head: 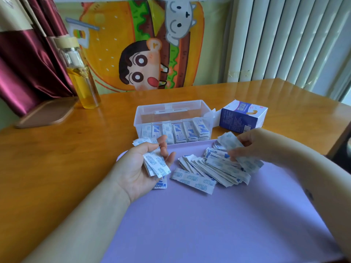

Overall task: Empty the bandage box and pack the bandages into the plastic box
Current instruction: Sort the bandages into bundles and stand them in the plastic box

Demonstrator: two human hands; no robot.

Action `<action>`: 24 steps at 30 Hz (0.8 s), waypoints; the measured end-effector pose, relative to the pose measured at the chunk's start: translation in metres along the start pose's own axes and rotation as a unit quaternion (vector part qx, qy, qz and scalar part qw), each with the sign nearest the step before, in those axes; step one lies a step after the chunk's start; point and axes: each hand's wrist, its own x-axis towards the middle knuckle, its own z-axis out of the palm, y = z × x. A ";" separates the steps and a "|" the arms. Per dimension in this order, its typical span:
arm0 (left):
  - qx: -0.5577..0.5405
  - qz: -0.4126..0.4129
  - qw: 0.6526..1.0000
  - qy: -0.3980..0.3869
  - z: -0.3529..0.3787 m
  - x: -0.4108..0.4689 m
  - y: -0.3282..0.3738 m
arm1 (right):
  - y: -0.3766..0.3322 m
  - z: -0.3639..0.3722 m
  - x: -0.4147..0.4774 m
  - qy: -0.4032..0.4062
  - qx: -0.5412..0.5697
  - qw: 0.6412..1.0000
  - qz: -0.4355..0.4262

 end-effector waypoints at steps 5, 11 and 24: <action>0.012 -0.043 0.999 -0.022 0.001 -0.001 -0.001 | -0.016 -0.002 -0.008 -0.044 0.280 0.957 -0.057; 0.138 -0.042 0.986 -0.083 0.007 -0.008 -0.008 | -0.054 0.021 -0.021 -0.258 0.547 0.793 -0.077; 0.242 0.021 0.967 -0.082 0.007 -0.013 -0.012 | -0.085 0.062 -0.013 -0.100 0.416 0.900 -0.085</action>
